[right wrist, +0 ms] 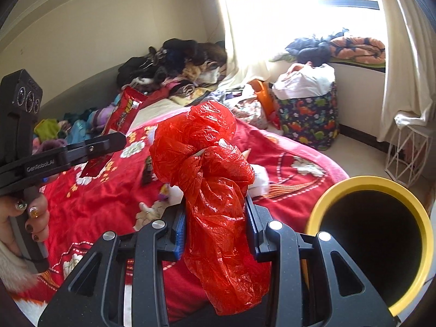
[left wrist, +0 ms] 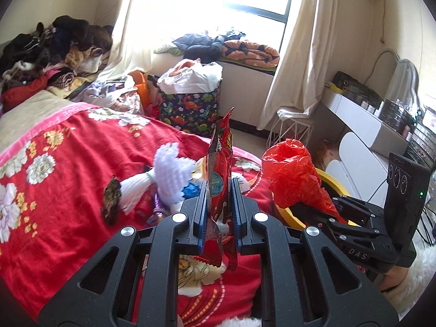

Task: Collect trash
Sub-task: 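Carry the red bag and red wrapper in both tools over the yellow-rimmed bin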

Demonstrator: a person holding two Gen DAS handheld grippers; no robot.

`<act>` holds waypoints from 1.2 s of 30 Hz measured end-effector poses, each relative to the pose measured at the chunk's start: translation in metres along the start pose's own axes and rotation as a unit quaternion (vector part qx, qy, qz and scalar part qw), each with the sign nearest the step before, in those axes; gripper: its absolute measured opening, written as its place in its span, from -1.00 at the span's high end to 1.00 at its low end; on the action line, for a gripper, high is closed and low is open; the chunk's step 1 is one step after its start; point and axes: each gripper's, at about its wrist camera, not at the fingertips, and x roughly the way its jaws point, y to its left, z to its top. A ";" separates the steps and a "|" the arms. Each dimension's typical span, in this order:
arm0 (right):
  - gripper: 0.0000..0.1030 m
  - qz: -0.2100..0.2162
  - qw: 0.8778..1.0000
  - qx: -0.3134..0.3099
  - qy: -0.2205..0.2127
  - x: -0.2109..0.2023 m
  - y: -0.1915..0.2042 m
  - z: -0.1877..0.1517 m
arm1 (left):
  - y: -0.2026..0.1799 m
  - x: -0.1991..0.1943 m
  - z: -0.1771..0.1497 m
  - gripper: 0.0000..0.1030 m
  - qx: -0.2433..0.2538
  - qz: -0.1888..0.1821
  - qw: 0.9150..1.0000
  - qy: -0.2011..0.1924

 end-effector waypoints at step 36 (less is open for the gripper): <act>0.35 -0.109 0.985 0.129 -0.023 -0.049 -0.107 -0.027 | -0.096 0.062 0.011 0.80 0.069 -0.064 0.995 0.030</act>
